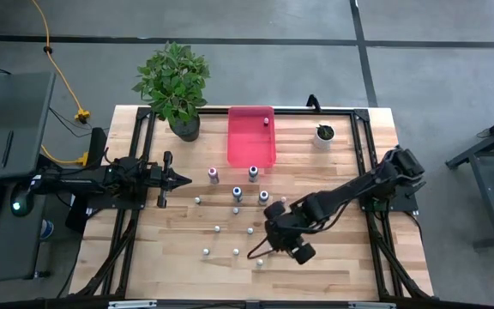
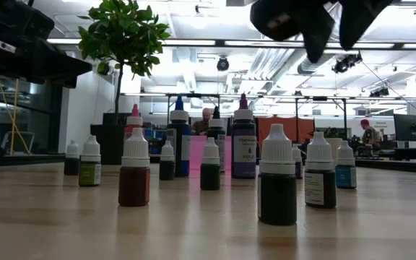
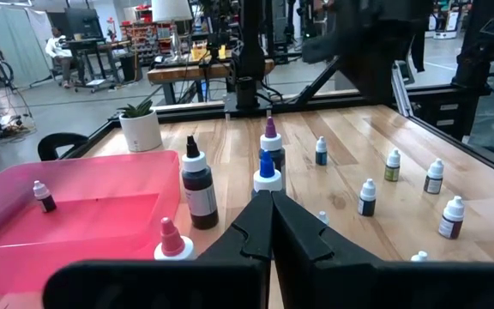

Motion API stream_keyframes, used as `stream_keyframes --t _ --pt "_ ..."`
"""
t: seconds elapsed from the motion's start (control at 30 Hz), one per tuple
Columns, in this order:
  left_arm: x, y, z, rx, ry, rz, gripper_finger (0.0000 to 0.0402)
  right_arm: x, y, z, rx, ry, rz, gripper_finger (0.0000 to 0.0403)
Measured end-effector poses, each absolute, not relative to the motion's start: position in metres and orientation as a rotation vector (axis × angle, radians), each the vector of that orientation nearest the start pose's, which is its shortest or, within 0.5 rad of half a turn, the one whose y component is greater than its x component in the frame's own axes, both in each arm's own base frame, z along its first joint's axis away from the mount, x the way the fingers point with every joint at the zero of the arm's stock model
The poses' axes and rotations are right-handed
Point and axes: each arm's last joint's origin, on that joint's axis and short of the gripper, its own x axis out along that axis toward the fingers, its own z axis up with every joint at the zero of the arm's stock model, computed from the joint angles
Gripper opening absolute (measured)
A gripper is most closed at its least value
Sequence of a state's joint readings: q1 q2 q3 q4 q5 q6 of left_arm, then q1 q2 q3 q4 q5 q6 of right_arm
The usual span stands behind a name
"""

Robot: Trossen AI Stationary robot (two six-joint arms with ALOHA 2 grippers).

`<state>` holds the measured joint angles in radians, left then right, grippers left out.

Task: Pick & Place food coloring
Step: Put the purple food coloring bottle into the pink bin

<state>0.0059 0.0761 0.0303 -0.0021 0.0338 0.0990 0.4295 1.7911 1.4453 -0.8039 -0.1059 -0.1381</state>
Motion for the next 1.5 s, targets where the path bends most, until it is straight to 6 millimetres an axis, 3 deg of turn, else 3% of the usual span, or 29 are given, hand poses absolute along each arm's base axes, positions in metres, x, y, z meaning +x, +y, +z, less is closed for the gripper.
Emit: stream_keyframes --t 0.27,0.57,0.83,1.1,1.4,1.5 --pt "0.101 0.000 0.168 0.098 0.046 -0.030 0.0000 0.353 0.195 0.231 -0.422 1.101 0.687 0.0111" --pt "0.101 0.000 0.168 0.098 0.047 -0.030 0.0000 0.380 0.216 0.212 -0.489 1.094 0.676 0.0111" --pt "0.101 0.000 0.168 0.098 0.047 -0.030 0.0000 0.401 0.216 0.201 -0.485 1.114 0.649 0.0111" --pt "0.101 0.000 0.168 0.098 0.046 -0.030 0.0000 0.399 0.214 0.185 -0.505 1.184 0.634 0.0111" --pt "0.101 0.000 0.168 0.098 0.047 -0.030 0.0000 0.399 0.213 0.185 -0.475 1.192 0.588 0.0113" --pt "0.101 0.000 0.168 0.098 0.046 -0.030 0.0000 0.399 0.214 0.185 -0.460 1.195 0.591 0.0130"
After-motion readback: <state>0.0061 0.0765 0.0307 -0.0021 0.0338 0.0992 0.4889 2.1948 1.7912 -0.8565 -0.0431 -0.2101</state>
